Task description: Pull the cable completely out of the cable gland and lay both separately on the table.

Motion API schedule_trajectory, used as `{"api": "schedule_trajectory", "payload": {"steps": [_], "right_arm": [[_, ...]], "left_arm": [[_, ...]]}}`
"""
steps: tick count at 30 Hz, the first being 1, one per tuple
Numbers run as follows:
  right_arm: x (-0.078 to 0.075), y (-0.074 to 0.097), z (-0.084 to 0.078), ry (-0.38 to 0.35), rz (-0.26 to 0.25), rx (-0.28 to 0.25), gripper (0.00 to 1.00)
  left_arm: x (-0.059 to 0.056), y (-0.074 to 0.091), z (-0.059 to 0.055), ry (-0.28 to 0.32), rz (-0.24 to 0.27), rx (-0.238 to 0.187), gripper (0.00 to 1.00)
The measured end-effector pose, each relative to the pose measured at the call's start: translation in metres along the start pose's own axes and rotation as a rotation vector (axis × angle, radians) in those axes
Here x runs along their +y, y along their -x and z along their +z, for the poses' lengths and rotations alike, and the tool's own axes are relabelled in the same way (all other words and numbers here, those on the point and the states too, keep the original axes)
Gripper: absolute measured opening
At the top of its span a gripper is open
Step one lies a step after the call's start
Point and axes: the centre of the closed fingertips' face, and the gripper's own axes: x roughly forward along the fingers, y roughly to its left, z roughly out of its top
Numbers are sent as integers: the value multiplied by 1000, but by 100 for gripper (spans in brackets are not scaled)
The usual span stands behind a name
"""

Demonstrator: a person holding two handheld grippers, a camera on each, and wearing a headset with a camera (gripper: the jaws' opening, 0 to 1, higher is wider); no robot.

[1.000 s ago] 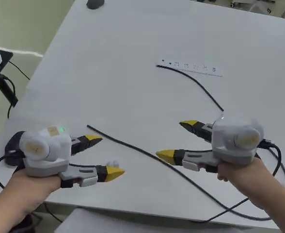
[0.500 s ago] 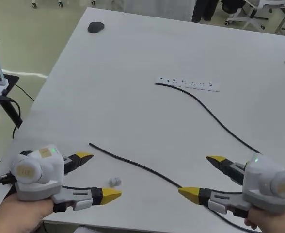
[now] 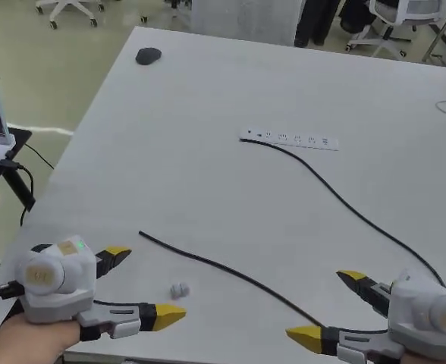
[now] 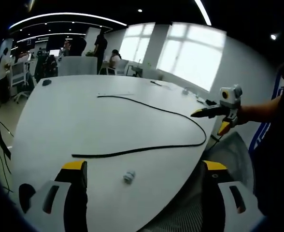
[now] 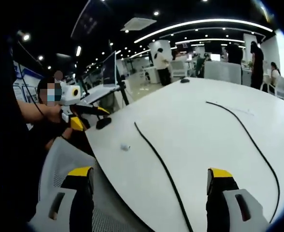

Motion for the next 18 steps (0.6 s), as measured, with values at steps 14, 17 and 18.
{"api": "schedule_trajectory", "payload": {"steps": [14, 17, 18], "right_arm": [[7, 0, -5, 8, 44, 17, 99], [6, 2, -9, 14, 43, 26, 99], [6, 2, -11, 14, 41, 32, 99]], "left_arm": [[-1, 2, -7, 10, 15, 31, 99], [-3, 1, -6, 13, 15, 25, 99], [-3, 1, -6, 13, 16, 27, 99]]}}
